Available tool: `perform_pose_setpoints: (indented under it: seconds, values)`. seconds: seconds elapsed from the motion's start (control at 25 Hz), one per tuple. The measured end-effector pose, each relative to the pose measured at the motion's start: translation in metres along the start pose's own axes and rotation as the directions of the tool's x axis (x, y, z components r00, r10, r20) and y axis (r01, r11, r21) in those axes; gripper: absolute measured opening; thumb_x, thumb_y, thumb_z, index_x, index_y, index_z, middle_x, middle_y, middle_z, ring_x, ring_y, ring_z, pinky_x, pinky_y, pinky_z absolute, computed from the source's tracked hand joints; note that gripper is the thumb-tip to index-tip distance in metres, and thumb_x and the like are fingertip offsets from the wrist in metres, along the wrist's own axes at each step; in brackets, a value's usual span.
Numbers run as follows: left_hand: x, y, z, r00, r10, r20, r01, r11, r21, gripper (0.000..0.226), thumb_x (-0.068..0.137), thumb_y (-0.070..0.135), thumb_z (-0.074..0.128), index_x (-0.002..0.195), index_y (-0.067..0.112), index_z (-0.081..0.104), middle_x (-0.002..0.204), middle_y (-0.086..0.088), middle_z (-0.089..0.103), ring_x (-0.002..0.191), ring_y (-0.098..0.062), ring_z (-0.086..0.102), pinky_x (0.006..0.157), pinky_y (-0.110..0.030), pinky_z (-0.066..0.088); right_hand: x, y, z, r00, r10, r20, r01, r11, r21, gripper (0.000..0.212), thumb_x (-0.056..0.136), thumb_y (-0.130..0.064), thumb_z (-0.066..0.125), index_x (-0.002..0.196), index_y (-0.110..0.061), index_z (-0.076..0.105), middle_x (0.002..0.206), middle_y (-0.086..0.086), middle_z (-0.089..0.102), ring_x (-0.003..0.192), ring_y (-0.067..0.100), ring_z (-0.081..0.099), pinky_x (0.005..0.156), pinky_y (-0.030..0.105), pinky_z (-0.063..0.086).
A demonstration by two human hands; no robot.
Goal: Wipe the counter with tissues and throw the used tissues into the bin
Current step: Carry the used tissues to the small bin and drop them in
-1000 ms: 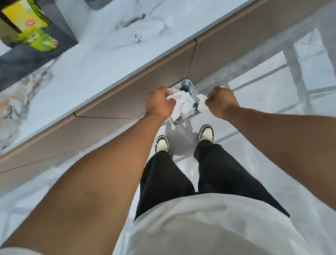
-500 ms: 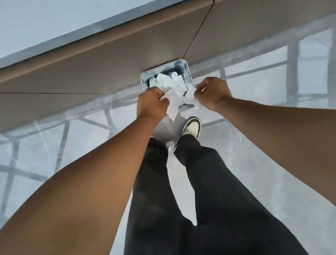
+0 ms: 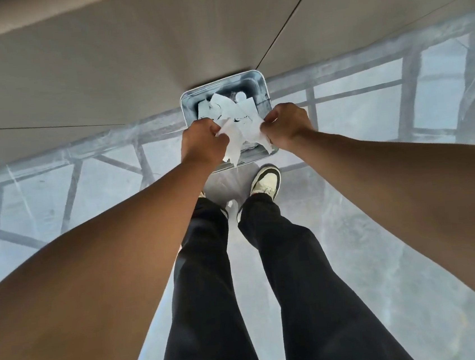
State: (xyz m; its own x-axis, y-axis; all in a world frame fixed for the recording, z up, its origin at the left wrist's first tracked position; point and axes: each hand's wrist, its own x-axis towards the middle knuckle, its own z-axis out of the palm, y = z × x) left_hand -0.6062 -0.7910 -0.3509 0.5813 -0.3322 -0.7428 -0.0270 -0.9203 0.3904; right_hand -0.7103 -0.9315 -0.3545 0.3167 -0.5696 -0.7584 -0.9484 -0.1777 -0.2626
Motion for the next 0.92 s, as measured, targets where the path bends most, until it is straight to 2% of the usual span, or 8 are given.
perform_pose_setpoints:
  seconds: [0.08,0.24,0.36,0.44,0.56,0.68,0.8,0.92]
  values:
    - [0.004,-0.001,0.004,1.0,0.001,0.01,-0.001,1.0,-0.002,0.016,0.082,0.019,0.059,0.092,0.015,0.071,0.092,-0.009,0.074,0.079,-0.032,0.072,0.073,-0.043,0.063,0.005,0.0,0.007,1.0,0.003,-0.002,-0.003,1.0,0.011,0.019,0.082,-0.018,0.057,0.087,-0.011,0.074,0.089,0.011,0.074,0.091,0.027,0.067,0.077,0.036,0.058]
    - [0.006,-0.005,0.007,1.0,0.007,0.005,-0.007,1.0,0.007,0.017,0.082,0.02,0.063,0.097,0.016,0.07,0.098,-0.007,0.073,0.079,-0.031,0.071,0.07,-0.044,0.063,0.01,0.002,0.022,1.0,0.009,-0.008,-0.008,0.998,0.062,0.019,0.085,-0.024,0.061,0.1,-0.016,0.069,0.106,0.007,0.07,0.098,0.025,0.064,0.082,0.036,0.057]
    - [0.005,-0.005,0.006,1.0,0.018,-0.025,-0.017,0.999,0.028,0.03,0.083,0.029,0.067,0.111,0.02,0.067,0.107,-0.001,0.069,0.095,-0.024,0.068,0.08,-0.035,0.059,0.009,0.002,0.026,1.0,-0.001,-0.026,0.004,0.994,0.113,0.025,0.087,-0.032,0.063,0.109,-0.021,0.06,0.109,0.002,0.065,0.089,0.019,0.059,0.067,0.027,0.048]
    - [0.003,-0.004,0.003,0.999,0.017,-0.05,-0.015,0.999,0.044,0.036,0.083,0.034,0.067,0.116,0.022,0.065,0.105,0.003,0.068,0.102,-0.02,0.064,0.083,-0.03,0.052,0.006,0.001,0.027,1.0,-0.014,-0.028,0.017,0.993,0.113,0.028,0.087,-0.033,0.062,0.112,-0.021,0.057,0.108,0.001,0.064,0.086,0.017,0.055,0.063,0.024,0.04]
    - [-0.002,0.0,-0.003,0.999,0.019,-0.045,-0.016,0.998,0.065,0.04,0.082,0.036,0.067,0.12,0.021,0.064,0.118,0.0,0.068,0.107,-0.022,0.064,0.088,-0.033,0.053,0.0,0.001,0.024,1.0,-0.016,-0.02,0.018,0.993,0.112,0.03,0.088,-0.033,0.062,0.114,-0.02,0.056,0.112,0.002,0.065,0.095,0.018,0.058,0.069,0.025,0.04]
    - [-0.013,0.005,-0.014,0.999,0.027,-0.045,-0.023,0.995,0.097,0.043,0.082,0.039,0.067,0.122,0.021,0.064,0.122,-0.001,0.067,0.109,-0.022,0.063,0.089,-0.034,0.053,-0.012,0.001,0.019,1.0,-0.016,-0.001,0.016,0.993,0.116,0.035,0.088,-0.036,0.061,0.118,-0.019,0.055,0.118,0.003,0.064,0.105,0.021,0.06,0.071,0.025,0.04]
    - [-0.028,0.012,-0.027,0.997,0.064,-0.047,-0.057,0.989,0.135,0.046,0.085,0.044,0.063,0.124,0.021,0.062,0.124,-0.002,0.066,0.109,-0.023,0.063,0.084,-0.032,0.05,-0.026,-0.002,0.004,0.998,-0.048,0.039,0.043,0.992,0.12,0.049,0.088,-0.044,0.061,0.129,-0.018,0.052,0.129,0.004,0.061,0.115,0.023,0.058,0.077,0.026,0.04]
    - [-0.051,0.026,-0.042,0.994,0.082,-0.076,-0.07,0.985,0.156,0.048,0.088,0.05,0.058,0.126,0.02,0.06,0.127,-0.004,0.065,0.111,-0.026,0.062,0.083,-0.031,0.047,-0.048,-0.006,-0.017,0.992,-0.107,0.065,0.099,0.988,0.122,0.064,0.089,-0.048,0.061,0.141,-0.018,0.042,0.141,0.008,0.053,0.126,0.026,0.052,0.09,0.029,0.042]
